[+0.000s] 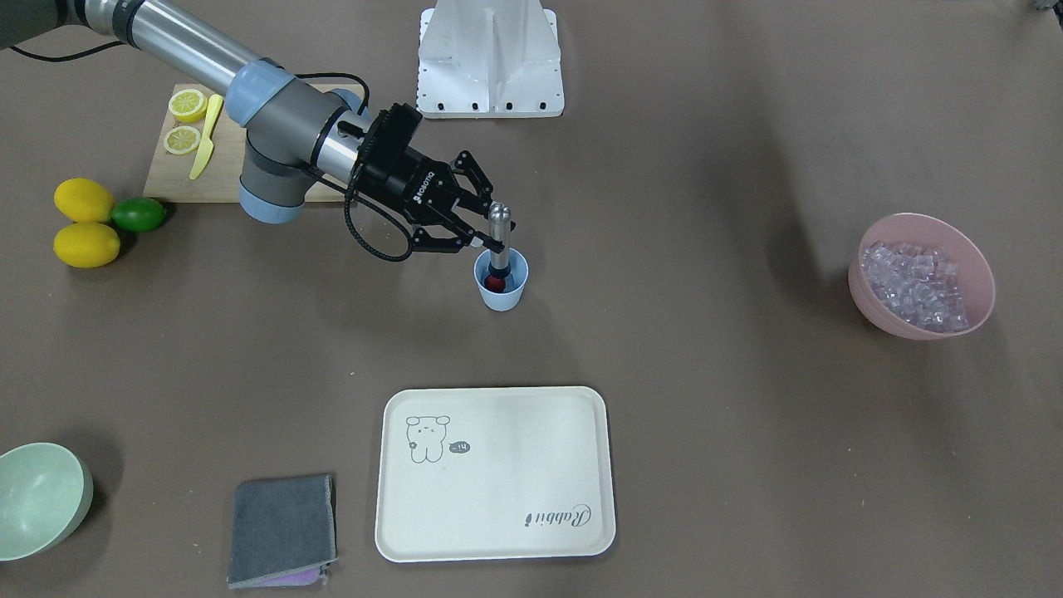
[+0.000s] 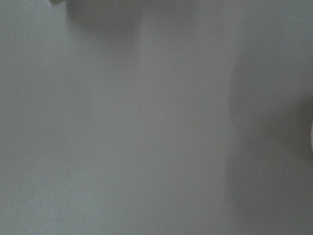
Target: Mash ice and strawberries in cup
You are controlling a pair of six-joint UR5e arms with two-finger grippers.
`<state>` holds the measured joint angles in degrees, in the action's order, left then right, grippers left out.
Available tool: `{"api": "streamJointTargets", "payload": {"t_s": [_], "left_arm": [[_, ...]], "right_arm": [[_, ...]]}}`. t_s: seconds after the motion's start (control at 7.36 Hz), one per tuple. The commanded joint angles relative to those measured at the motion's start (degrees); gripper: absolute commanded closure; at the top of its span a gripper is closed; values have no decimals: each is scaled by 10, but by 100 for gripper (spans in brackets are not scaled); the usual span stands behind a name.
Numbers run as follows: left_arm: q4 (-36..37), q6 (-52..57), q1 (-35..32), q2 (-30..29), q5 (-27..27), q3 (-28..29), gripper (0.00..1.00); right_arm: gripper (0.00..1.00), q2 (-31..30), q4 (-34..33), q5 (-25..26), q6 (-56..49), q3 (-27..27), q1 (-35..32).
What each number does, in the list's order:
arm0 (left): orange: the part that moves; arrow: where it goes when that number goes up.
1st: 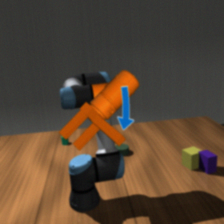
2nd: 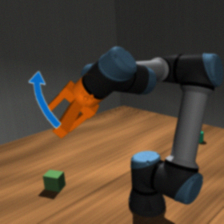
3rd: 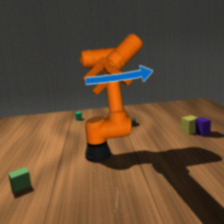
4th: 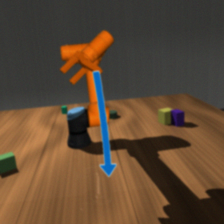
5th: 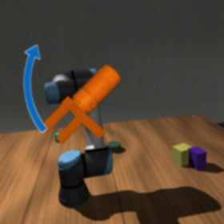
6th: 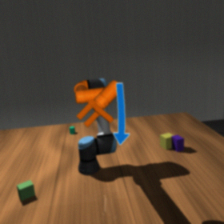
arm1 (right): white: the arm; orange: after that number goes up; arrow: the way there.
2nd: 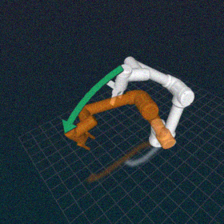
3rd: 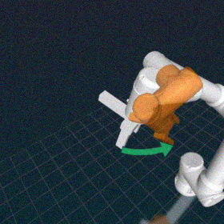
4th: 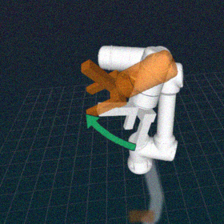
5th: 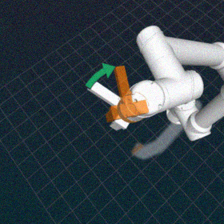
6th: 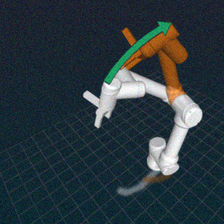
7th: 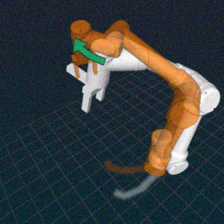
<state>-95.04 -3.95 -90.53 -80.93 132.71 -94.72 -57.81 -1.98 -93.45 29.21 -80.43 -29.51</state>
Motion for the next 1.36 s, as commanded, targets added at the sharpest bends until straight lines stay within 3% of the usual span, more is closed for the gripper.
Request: {"api": "streamJointTargets", "payload": {"t_s": [0.0,0.95,1.22], "left_arm": [[-1,0,0,1,0,3,1],[-1,0,0,0,0,0,1],[-1,-1,0,0,0,1,1]], "right_arm": [[100,4,-341,5,85,-148,-96],[100,-34,-439,-20,103,-170,-143],[49,-38,-441,-20,128,-170,-148]]}}
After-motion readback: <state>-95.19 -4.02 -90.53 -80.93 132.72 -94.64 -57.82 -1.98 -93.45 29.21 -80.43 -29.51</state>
